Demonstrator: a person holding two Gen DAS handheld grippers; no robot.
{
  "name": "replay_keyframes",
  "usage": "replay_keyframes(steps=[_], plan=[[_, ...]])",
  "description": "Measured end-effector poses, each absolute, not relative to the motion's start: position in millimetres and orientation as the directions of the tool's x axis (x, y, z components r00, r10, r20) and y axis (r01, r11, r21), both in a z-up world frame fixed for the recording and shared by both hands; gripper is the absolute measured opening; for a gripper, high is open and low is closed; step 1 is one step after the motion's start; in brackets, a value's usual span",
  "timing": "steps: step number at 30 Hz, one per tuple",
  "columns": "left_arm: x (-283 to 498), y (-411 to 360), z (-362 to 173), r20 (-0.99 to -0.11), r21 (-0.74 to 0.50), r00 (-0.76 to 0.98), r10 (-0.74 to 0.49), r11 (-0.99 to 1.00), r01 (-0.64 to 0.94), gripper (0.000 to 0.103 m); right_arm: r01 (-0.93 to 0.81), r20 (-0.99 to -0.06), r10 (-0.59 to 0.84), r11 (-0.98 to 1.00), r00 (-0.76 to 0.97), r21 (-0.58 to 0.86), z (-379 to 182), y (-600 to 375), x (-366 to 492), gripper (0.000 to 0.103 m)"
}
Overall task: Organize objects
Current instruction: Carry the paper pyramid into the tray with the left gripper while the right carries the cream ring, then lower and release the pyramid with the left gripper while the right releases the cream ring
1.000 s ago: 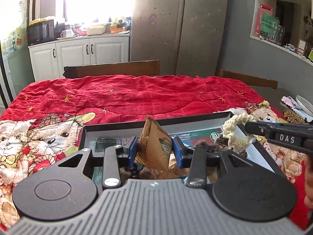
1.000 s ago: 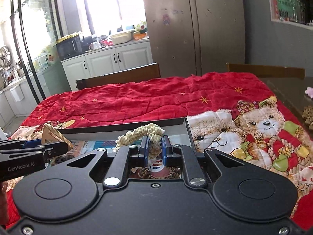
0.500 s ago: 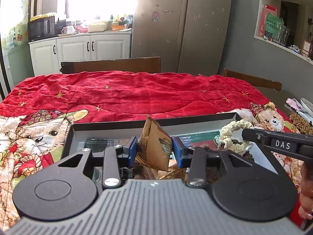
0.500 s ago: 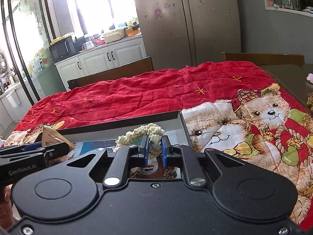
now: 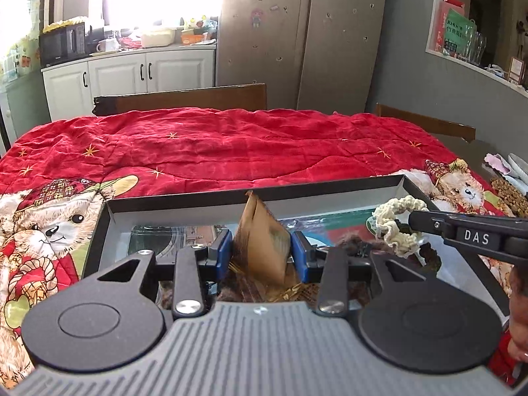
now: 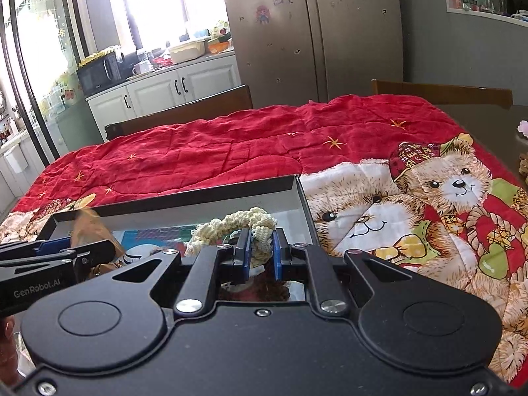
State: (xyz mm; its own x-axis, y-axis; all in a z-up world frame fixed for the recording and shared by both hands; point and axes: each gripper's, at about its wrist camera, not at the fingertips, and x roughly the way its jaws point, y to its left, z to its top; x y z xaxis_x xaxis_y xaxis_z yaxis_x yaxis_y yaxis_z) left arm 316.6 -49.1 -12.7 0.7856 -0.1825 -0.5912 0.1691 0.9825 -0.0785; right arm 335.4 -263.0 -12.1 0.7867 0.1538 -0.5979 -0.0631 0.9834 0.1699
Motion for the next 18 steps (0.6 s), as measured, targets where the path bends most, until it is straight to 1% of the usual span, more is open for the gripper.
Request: replay_keyframes(steps=[18], plan=[[319.3,-51.5,-15.7,-0.613,-0.062,0.772,-0.169,0.984,0.167,0.043,-0.075,-0.611,0.155,0.985,0.776,0.154,-17.1,-260.2,337.1,0.014]])
